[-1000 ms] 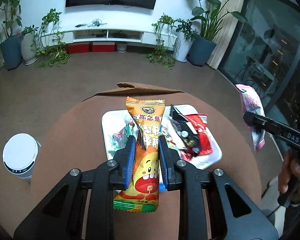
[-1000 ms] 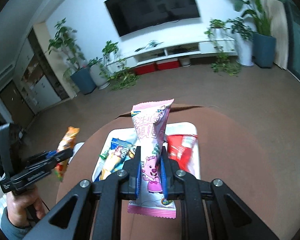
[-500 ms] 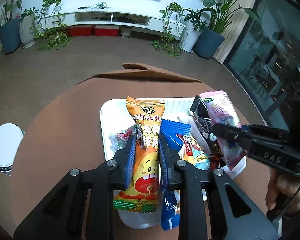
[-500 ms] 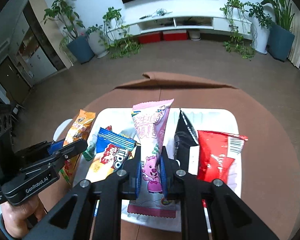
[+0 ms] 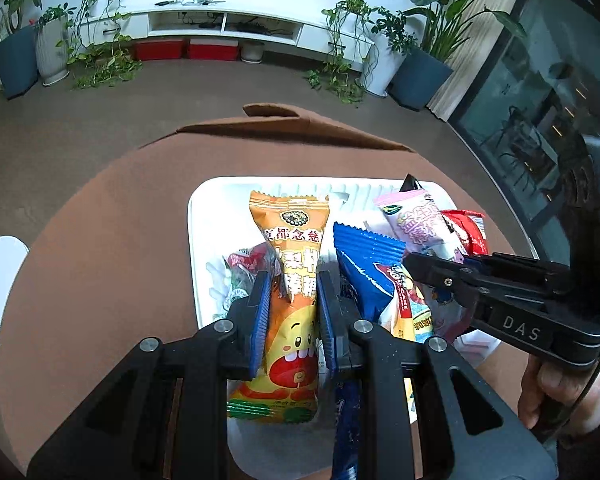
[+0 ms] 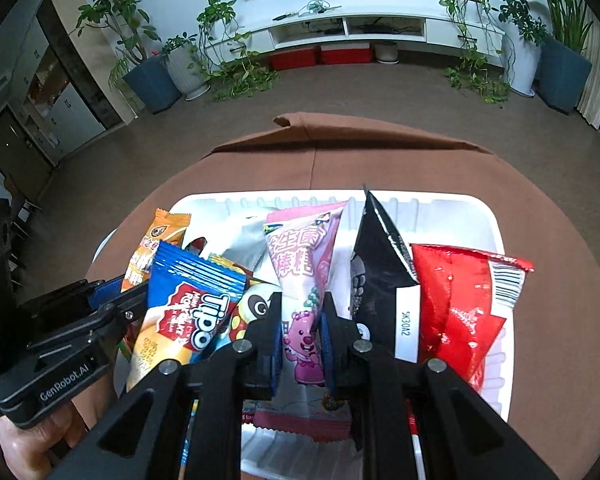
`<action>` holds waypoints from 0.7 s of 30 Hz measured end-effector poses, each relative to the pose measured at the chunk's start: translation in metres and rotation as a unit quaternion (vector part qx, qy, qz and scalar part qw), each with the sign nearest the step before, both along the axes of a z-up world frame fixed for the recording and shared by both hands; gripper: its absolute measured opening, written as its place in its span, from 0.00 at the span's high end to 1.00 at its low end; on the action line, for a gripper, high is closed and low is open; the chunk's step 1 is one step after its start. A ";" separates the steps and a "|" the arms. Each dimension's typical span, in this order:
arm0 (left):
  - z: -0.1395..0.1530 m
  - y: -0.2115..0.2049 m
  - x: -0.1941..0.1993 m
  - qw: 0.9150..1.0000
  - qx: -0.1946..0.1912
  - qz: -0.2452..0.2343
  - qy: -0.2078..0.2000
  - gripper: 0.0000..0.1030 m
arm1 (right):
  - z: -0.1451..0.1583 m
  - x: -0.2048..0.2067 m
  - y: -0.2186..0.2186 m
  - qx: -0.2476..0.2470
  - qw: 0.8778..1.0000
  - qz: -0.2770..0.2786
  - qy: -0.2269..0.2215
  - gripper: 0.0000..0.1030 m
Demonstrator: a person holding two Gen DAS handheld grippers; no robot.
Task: Organize snacks
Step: 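Release both packets into the tray and pull both tools back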
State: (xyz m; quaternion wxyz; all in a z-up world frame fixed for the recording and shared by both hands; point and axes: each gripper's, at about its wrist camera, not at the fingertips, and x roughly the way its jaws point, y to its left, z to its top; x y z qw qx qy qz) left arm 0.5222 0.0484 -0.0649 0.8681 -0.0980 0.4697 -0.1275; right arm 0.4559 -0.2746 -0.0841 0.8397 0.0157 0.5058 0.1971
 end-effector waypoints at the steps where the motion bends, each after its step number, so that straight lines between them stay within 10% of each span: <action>1: -0.001 0.000 0.001 1.000 0.001 0.000 -0.001 0.79 | -0.001 0.001 0.000 -0.001 1.000 -0.001 -0.001 0.81; 21: -0.004 0.006 -0.009 1.000 0.002 0.014 -0.008 0.59 | 0.002 -0.001 0.002 -0.005 1.000 -0.005 -0.019 0.62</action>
